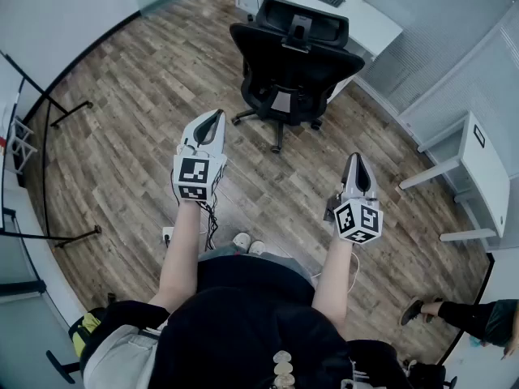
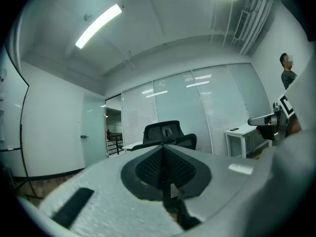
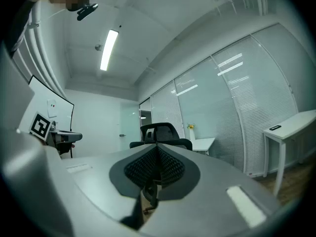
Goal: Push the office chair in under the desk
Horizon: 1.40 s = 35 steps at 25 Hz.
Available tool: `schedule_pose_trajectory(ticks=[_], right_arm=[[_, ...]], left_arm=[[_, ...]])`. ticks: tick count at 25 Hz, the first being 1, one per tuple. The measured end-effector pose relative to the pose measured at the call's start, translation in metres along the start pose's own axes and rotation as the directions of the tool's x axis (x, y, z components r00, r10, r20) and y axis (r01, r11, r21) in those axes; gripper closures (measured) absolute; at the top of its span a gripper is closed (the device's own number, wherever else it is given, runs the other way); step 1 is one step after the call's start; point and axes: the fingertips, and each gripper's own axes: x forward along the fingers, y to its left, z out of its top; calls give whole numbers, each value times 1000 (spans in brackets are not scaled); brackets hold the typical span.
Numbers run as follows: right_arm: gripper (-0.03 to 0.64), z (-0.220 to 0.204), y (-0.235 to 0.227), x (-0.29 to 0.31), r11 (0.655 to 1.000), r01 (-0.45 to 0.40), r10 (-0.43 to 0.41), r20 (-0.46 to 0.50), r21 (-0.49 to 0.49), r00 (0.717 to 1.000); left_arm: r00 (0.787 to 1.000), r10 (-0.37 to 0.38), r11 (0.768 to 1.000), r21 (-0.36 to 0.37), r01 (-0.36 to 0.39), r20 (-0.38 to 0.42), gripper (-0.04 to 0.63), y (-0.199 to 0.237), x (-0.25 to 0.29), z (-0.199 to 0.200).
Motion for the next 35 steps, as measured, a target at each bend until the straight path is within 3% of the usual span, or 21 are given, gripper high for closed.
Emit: schedule_pose_trajectory(ticks=[21, 27, 35], right_arm=[[606, -3, 6, 3, 1000, -7, 7, -6, 1, 1000], [605, -6, 4, 3, 1000, -16, 16, -3, 20, 1000], [545, -10, -1, 3, 998, -35, 35, -4, 44, 999]], left_arm=[[1000, -9, 1000, -11, 8, -21, 587, -1, 1, -8], [1000, -22, 998, -65, 22, 6, 585, -2, 1, -10], [998, -58, 994, -90, 60, 18, 464, -11, 1, -11]])
